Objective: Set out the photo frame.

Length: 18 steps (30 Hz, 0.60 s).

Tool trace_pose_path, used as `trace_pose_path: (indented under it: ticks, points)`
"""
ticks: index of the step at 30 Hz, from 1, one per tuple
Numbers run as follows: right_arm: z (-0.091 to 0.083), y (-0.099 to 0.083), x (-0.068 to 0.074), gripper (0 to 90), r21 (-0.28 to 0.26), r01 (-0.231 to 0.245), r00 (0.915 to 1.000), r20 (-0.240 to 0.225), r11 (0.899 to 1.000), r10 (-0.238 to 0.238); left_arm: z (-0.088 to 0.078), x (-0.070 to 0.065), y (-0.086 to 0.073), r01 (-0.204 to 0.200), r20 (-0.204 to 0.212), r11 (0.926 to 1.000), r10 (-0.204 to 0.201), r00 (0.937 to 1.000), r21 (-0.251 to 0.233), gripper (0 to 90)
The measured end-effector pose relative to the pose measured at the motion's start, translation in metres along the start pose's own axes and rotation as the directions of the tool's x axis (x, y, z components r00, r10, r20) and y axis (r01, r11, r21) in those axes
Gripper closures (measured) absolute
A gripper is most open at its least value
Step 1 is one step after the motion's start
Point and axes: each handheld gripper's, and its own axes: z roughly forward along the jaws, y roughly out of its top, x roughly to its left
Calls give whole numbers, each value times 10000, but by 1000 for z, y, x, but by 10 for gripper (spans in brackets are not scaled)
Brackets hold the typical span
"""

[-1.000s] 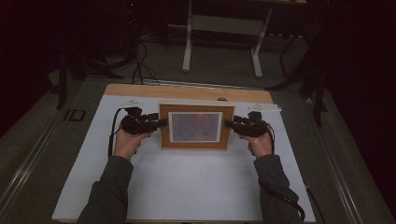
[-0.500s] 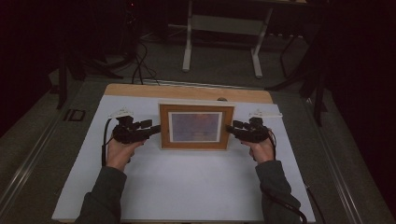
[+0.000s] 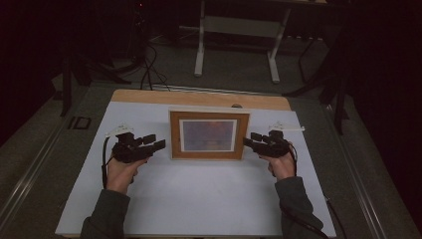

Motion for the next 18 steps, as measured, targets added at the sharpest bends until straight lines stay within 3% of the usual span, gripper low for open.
trace_pose_path:
  ticks: [9,18]
  points:
    - [-2,-14,-2,490,107,-212,9998,4,9997,212,-9,-1,-15,-141,-545,9997,151,9984,194,409]
    - [-5,-30,-6,490,215,-433,9991,-3,9988,433,-14,-4,-33,-548,-1042,9971,602,9927,533,408]
